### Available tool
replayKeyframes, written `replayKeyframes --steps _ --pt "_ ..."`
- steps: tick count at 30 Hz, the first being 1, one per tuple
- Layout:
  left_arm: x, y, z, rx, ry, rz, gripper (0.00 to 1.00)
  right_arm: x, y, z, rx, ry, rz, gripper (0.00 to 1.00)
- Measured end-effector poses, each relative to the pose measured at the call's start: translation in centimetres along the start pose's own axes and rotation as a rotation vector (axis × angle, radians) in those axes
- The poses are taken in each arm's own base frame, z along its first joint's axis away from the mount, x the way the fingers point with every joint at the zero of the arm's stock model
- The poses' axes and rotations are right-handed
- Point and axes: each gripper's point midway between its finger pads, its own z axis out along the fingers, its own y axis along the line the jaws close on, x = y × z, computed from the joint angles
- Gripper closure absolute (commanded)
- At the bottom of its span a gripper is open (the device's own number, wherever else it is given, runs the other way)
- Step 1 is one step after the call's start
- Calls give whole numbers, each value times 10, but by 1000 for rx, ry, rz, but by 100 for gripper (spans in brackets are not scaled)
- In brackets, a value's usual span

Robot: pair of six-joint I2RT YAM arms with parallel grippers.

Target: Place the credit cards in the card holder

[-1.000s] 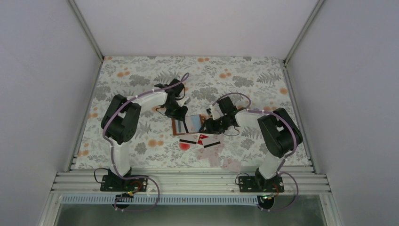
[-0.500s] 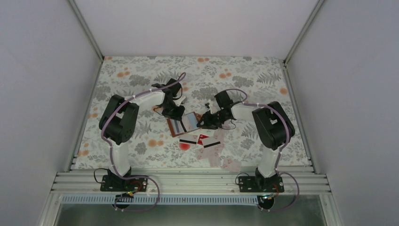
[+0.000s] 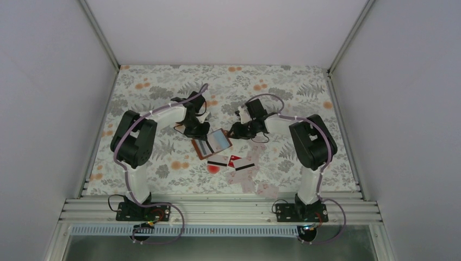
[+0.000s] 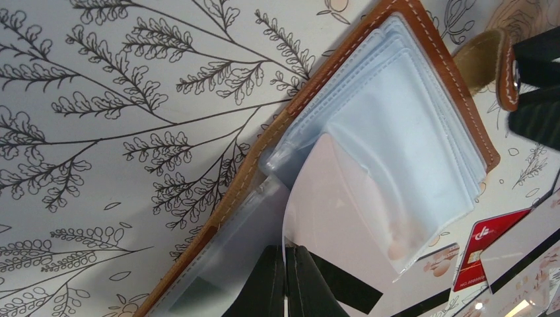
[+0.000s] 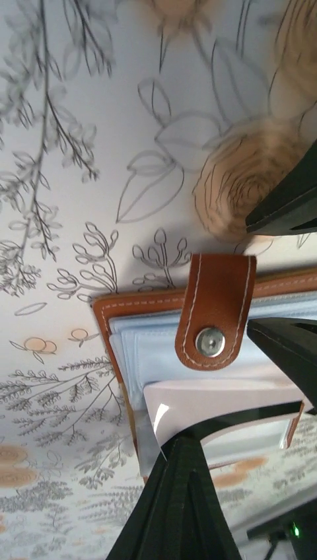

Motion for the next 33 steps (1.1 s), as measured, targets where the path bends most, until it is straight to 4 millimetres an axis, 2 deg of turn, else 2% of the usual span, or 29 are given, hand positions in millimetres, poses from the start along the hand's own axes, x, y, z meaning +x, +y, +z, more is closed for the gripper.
replayKeyframes --steps 4,6,9,12,16,19,33 --pt "1 1 1 3 -3 -22 97 -3 2 -14 51 -38 -69 77" --pt "1 1 0 4 -6 -32 98 -2 16 -26 39 -65 -114 80" --pt "2 1 1 4 -6 -40 98 5 39 -31 -1 -80 -177 83" --pt "2 1 1 3 -6 -45 98 17 50 -21 -36 -63 -205 85" --pt "1 1 1 3 -7 -49 98 31 45 0 -51 -15 -184 87" --pt "1 1 1 4 -7 -50 98 37 34 16 -48 19 -157 88" --pt "3 1 -3 -5 5 -22 98 25 35 28 -55 -3 -191 90"
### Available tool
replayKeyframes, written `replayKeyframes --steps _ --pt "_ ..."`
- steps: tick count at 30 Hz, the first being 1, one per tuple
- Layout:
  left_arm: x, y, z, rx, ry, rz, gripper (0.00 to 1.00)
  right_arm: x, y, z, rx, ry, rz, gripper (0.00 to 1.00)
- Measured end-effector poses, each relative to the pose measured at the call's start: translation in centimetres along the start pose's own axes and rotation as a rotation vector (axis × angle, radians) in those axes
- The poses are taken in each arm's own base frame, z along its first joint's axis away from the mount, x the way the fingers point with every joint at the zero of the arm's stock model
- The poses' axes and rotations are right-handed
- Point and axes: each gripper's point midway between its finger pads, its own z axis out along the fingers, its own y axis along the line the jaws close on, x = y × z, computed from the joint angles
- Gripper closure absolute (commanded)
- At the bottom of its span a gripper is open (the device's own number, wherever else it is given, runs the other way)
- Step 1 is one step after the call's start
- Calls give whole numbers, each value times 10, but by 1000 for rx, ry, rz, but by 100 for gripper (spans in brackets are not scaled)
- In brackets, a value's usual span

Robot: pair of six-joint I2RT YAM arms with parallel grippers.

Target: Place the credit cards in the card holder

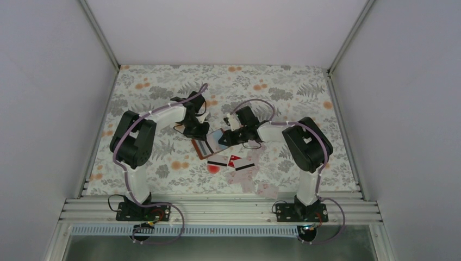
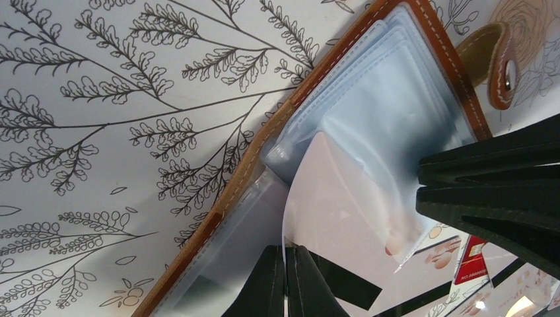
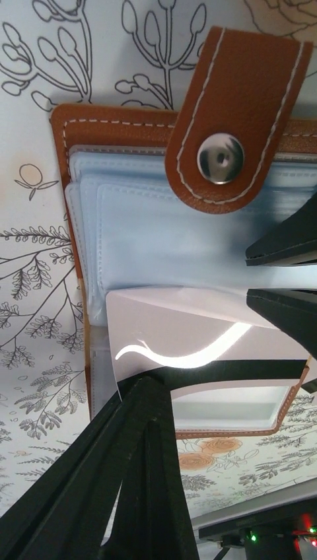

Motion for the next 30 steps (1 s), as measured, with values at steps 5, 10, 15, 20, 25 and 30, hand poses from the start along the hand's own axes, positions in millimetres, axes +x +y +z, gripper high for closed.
replayKeyframes --steps 5,10,15,20,25,30 --pt "2 3 0 -19 8 31 98 -1 -1 0 6 -4 -13 90" --pt "4 5 -2 -26 8 49 98 -1 -1 1 5 -6 -22 90" --pt "5 5 -3 -28 17 63 97 -2 -1 1 5 -6 -34 90" --pt "7 7 -4 -36 34 70 97 -5 0 3 3 -8 -45 90" --pt "10 9 -5 -35 50 56 97 -6 0 4 2 -8 -50 90" --pt "12 11 -1 -17 71 32 97 -7 0 5 2 -8 -50 90"
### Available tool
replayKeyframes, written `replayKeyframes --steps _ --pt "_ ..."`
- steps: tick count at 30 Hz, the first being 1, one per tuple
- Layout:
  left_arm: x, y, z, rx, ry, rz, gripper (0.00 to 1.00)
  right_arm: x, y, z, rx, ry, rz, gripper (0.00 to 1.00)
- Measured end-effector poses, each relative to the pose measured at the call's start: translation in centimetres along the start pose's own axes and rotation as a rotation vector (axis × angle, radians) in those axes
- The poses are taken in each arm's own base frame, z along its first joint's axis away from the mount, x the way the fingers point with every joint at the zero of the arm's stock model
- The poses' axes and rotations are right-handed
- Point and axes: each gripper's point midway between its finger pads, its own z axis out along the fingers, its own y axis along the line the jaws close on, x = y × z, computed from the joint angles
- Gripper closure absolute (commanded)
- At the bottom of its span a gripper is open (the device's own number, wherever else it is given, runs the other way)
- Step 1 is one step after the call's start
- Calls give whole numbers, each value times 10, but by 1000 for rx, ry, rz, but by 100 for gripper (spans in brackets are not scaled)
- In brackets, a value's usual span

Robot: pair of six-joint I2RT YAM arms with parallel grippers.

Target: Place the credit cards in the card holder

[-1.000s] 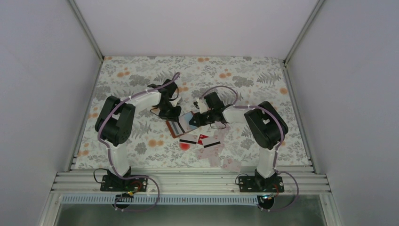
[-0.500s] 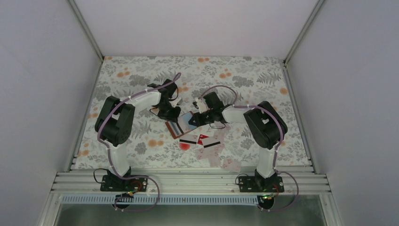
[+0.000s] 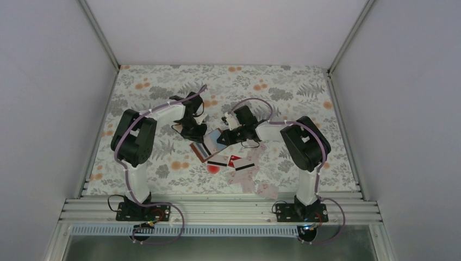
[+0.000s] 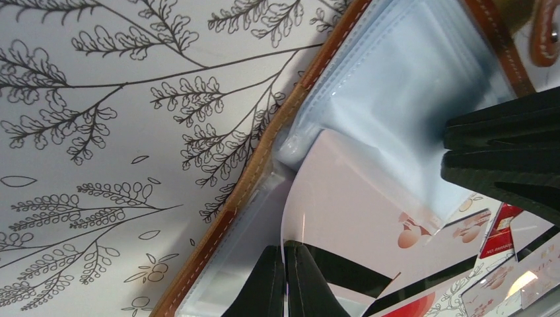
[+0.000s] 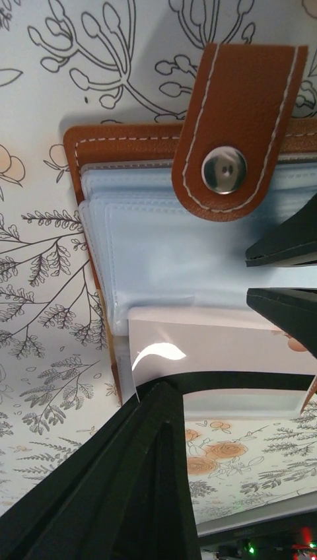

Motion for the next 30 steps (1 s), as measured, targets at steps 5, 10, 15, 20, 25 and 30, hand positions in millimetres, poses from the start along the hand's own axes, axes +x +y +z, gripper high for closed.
replayKeyframes --steps 5,10,15,20,25,30 --pt "1 2 4 14 36 -26 97 -1 0 1 -1 -1 -2 90" --pt "0 2 5 28 69 -48 97 -1 0 1 -2 0 -4 90" --pt "-1 0 4 36 88 -58 97 -1 0 1 -3 0 -5 90" --pt "-4 -2 4 40 101 -78 98 -2 1 1 -4 -1 -9 90" --pt "-5 -1 3 58 103 -119 98 -2 1 1 -5 -1 -13 90" --pt "-6 1 0 109 93 -180 98 -2 1 1 -5 -1 -16 90"
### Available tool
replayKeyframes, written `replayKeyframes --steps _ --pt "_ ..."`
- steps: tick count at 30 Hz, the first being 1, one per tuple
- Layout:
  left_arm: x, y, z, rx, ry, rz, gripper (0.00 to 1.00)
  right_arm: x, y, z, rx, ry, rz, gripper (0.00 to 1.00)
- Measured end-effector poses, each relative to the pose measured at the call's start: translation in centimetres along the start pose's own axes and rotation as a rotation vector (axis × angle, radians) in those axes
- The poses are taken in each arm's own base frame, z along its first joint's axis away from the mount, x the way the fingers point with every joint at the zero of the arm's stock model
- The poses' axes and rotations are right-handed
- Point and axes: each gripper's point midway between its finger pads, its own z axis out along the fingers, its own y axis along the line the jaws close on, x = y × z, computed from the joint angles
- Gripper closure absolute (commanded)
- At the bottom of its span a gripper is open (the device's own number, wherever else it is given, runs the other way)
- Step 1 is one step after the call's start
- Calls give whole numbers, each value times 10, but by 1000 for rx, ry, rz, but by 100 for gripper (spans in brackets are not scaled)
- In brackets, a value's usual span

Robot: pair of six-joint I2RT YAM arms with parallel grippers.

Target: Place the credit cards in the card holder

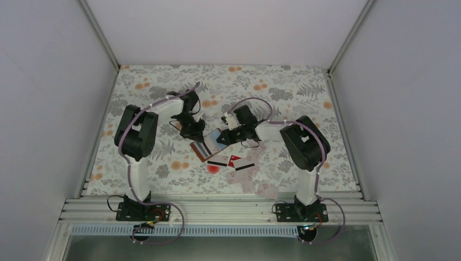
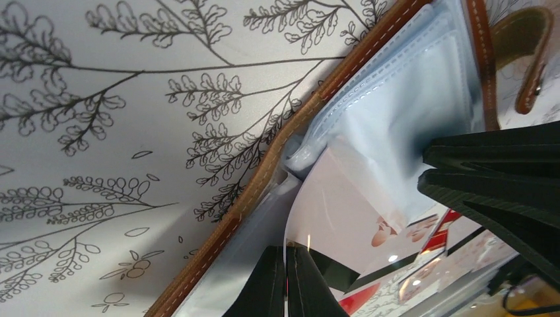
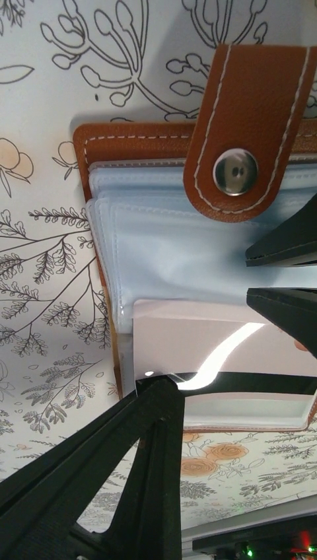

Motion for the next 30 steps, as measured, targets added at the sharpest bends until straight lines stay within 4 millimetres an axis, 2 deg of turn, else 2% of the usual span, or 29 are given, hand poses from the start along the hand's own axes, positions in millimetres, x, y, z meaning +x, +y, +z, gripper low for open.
replayKeyframes --steps 9,15,30 --pt "3 0 -8 71 -65 -73 98 0 -1 -1 12 -1 -4 90" --pt "-3 -3 -13 87 -109 -80 98 0 -2 -3 26 2 -3 89" --pt "-9 -14 -4 110 -131 -49 98 -1 -4 -8 73 34 15 87"
